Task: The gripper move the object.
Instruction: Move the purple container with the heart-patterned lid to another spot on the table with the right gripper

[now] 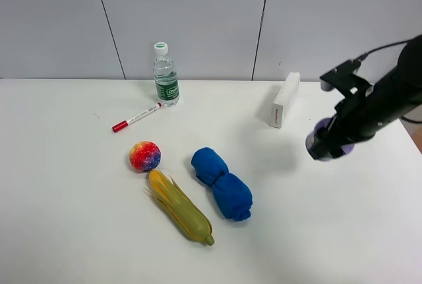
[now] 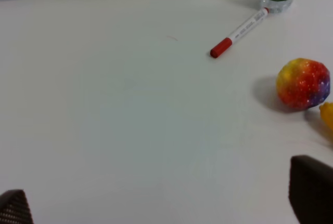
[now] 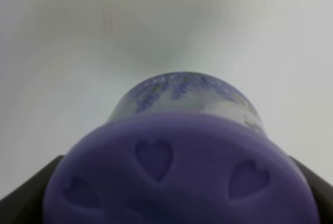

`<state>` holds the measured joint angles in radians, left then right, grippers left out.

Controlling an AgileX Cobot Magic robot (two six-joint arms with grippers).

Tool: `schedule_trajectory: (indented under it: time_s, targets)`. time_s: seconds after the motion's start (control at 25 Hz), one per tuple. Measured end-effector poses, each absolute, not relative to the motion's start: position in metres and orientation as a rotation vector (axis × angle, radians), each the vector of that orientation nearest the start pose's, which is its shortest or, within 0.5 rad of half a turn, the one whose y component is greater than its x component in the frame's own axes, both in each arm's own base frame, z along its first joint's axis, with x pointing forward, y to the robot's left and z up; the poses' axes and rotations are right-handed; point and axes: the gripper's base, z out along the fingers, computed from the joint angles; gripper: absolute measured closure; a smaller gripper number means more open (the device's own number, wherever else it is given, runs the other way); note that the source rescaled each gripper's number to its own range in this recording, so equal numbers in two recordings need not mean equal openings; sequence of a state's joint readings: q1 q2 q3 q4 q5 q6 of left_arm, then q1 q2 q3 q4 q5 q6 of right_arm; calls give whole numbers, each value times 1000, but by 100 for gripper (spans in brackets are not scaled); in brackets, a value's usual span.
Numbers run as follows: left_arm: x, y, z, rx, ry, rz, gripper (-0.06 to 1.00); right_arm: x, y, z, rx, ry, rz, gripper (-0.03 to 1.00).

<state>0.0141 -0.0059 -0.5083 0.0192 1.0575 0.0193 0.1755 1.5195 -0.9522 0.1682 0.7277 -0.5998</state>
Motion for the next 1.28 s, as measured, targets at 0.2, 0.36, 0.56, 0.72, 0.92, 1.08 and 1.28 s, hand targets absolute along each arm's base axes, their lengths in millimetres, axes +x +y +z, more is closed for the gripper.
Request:
schedule_trajectory:
  time_s: [0.2, 0.36, 0.56, 0.72, 0.92, 1.08, 1.28]
  targets:
    - [-7, 1, 280, 4, 2027, 44, -6, 313, 90, 246, -1001, 2542, 102, 97]
    - [-7, 1, 280, 4, 2027, 44, -6, 341, 125, 240, -1095, 2510, 133, 97]
    - [-7, 1, 280, 4, 2027, 44, -6, 379, 187, 199, -1245, 2484, 167, 97]
    - [-7, 1, 280, 4, 2027, 44, -6, 397, 230, 175, -1298, 2442, 189, 97]
    - [-7, 1, 280, 4, 2027, 44, -6, 404, 275, 161, -1366, 2369, 213, 97]
    - [-7, 1, 280, 4, 2027, 44, -6, 401, 293, 147, -1415, 2373, 231, 97]
    - [-7, 1, 280, 4, 2027, 44, -6, 399, 299, 133, -1444, 2402, 234, 97]
